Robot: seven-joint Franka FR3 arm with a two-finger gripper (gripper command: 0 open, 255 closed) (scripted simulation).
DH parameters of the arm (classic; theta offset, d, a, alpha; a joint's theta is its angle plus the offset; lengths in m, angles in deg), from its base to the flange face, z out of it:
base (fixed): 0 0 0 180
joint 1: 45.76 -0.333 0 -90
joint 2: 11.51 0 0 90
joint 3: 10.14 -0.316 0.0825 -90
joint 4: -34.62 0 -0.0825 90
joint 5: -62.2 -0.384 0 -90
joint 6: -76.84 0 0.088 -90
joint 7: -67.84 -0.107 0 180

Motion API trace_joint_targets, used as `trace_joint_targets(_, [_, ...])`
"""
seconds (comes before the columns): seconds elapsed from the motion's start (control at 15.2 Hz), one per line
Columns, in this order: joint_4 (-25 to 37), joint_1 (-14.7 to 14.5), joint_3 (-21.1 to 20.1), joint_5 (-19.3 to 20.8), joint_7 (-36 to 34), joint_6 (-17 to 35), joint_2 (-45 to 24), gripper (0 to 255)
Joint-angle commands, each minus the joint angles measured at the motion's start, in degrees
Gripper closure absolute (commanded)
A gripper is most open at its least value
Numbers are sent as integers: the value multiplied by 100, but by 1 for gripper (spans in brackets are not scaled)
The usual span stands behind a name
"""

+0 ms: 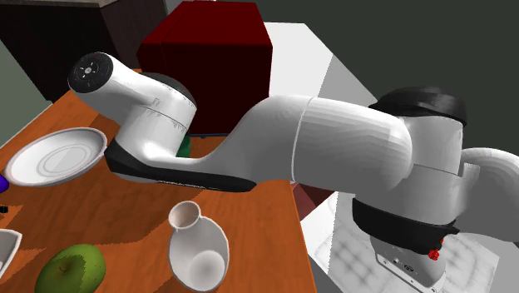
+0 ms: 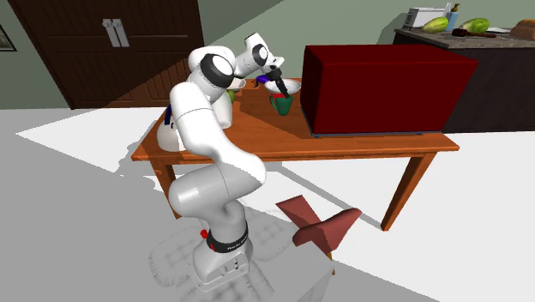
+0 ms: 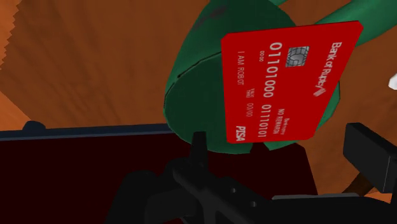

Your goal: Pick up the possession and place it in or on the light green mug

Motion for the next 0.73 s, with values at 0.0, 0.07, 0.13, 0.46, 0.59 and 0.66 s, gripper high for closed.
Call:
trace_joint_targets(0.0, [-6, 0, -3, -1, 2, -1, 1, 0])
trace_joint_targets(0.07, [-8, -2, -2, -1, 3, 0, 0, 0])
trace_joint_targets(0.13, [10, -9, -9, -3, -18, -12, 14, 0])
trace_joint_targets(0.46, [319, -212, 139, 133, -99, -559, -200, 0])
trace_joint_targets(0.59, [319, -212, 139, 133, -99, -559, -201, 0])
trace_joint_targets(0.66, [319, -212, 139, 133, -99, -559, -200, 0])
